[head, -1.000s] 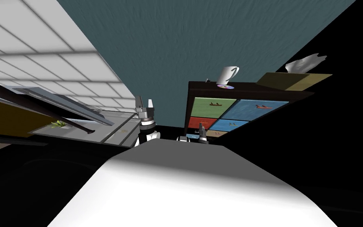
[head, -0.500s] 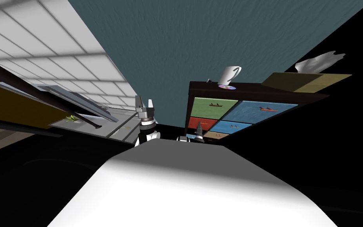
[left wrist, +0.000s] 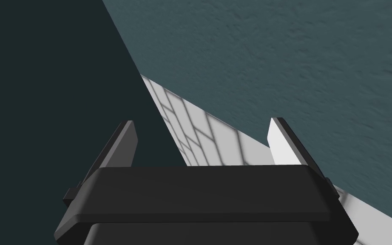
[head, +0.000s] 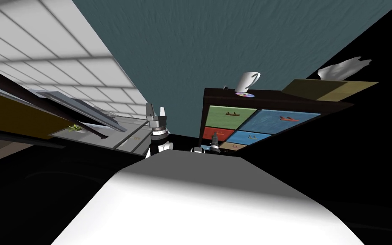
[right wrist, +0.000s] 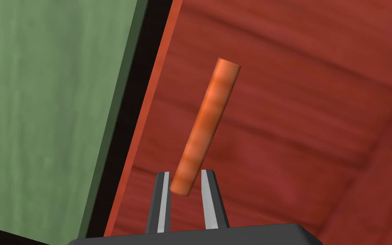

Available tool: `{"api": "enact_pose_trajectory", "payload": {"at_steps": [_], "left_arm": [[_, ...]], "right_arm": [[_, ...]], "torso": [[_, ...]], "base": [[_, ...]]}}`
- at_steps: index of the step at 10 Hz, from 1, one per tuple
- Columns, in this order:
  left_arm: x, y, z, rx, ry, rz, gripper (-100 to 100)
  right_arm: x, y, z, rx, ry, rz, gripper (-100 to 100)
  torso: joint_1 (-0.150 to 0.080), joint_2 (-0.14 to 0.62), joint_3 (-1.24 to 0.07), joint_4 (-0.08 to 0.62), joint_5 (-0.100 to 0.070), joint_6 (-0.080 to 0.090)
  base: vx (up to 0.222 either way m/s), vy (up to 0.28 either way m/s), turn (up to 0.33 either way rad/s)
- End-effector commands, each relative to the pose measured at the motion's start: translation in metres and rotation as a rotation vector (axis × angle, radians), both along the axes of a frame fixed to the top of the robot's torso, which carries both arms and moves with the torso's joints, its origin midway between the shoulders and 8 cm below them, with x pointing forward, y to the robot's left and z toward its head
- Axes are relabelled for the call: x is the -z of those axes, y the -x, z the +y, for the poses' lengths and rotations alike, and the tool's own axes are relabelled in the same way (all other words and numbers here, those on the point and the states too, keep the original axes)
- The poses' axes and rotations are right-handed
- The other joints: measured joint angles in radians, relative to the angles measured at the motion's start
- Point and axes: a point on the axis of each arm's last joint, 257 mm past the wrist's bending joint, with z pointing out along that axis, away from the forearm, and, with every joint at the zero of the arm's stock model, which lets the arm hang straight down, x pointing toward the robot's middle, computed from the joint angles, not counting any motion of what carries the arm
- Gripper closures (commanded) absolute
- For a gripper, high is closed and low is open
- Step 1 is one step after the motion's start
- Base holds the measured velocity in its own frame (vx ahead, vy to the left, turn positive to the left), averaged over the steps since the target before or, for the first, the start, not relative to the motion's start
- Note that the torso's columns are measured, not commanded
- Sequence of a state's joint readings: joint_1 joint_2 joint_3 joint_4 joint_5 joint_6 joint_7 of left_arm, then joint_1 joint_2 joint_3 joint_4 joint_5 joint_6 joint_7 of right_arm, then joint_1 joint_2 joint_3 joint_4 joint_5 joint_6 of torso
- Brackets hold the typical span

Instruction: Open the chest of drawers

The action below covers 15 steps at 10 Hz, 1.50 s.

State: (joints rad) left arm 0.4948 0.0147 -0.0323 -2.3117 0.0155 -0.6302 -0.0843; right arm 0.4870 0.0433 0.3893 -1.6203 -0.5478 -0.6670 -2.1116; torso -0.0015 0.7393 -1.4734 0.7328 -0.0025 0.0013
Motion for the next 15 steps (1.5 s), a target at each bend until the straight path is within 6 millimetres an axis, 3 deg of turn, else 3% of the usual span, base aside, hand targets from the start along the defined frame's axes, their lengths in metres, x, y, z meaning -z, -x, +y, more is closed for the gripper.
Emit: {"api": "enact_pose_trajectory", "payload": {"at_steps": [1, 4, 7, 8, 15], "left_arm": [[0.0, 0.0, 0.0, 0.0, 0.0, 0.0, 0], [0.0, 0.0, 0.0, 0.0, 0.0, 0.0, 0], [0.0, 0.0, 0.0, 0.0, 0.0, 0.0, 0], [0.0, 0.0, 0.0, 0.0, 0.0, 0.0, 0], [0.0, 0.0, 0.0, 0.0, 0.0, 0.0, 0]], "right_arm": [[0.006, 0.005, 0.001, -0.004, 0.003, 0.021, 100], [0.0, 0.003, 0.002, -0.005, 0.002, 0.007, 100], [0.007, 0.009, 0.006, -0.013, 0.003, 0.03, 100], [-0.01, 0.002, 0.01, -0.025, 0.0, 0.012, -100], [-0.045, -0.005, 0.017, -0.067, 0.003, 0.009, -100]], "torso": [[-0.003, -0.001, -0.001, -0.001, -0.001, 0.0], [-0.002, -0.006, -0.004, 0.001, 0.0, -0.001], [-0.002, -0.002, -0.002, 0.001, 0.0, 0.001], [-0.003, -0.002, -0.001, 0.001, 0.0, 0.001], [0.002, 0.001, -0.001, 0.006, 0.002, -0.001]], "base": [[-0.198, 0.034, -0.03], [-0.173, 0.002, -0.007], [-0.172, -0.003, -0.017], [-0.089, 0.016, -0.097], [0.016, 0.016, -0.064]]}}
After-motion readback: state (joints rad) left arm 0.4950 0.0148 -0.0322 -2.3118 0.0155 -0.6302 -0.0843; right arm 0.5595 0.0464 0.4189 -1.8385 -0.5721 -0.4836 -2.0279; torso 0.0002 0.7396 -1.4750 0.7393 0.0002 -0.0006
